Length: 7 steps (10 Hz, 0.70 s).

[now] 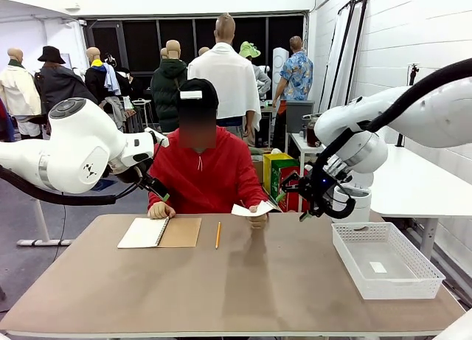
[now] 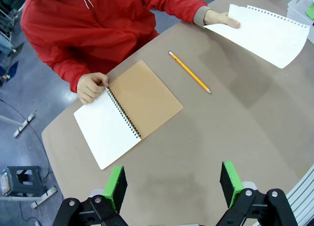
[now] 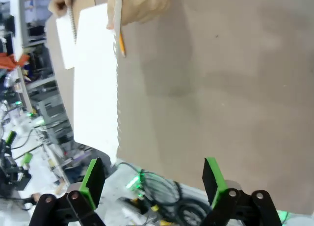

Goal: Sort the paper based on its condition.
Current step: If a person hands you a paper, place it in the Organizing basket , and if it's crumpled, put it in the Trash can.

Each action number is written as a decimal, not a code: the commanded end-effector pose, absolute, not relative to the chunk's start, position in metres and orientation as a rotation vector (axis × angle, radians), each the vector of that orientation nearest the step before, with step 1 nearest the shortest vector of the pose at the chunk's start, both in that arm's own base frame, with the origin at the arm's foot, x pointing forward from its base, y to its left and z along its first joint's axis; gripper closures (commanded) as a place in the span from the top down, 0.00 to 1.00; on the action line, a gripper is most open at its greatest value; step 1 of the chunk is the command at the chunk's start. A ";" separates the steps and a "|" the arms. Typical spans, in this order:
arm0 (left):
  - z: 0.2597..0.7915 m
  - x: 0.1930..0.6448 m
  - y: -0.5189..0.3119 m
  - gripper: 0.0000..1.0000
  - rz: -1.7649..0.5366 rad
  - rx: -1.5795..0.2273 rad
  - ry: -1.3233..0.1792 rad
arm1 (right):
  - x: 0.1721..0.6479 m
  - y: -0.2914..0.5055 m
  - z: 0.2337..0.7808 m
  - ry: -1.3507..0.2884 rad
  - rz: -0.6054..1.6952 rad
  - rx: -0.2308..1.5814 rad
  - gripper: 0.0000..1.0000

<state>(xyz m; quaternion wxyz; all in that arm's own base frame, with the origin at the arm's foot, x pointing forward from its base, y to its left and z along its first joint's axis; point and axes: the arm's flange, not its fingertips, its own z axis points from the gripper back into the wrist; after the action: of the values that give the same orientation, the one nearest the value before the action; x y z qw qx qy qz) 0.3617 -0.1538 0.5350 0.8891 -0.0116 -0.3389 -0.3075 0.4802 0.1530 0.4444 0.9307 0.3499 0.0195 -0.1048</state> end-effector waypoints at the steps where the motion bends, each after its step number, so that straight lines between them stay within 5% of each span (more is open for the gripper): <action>1: 0.535 0.362 -0.153 1.00 -0.638 -0.024 -0.701 | 0.499 0.158 0.432 0.131 -0.279 0.823 1.00; 7: 0.535 0.362 -0.153 1.00 -0.638 -0.024 -0.701 | 0.534 0.173 0.397 0.267 -0.433 0.957 1.00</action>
<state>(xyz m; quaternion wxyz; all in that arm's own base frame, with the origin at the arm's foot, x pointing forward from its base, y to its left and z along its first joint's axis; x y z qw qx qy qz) 0.3616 -0.1539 0.5349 0.8891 -0.0115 -0.3388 -0.3076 0.5247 0.1685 0.3939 0.8717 0.4384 0.1074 -0.1908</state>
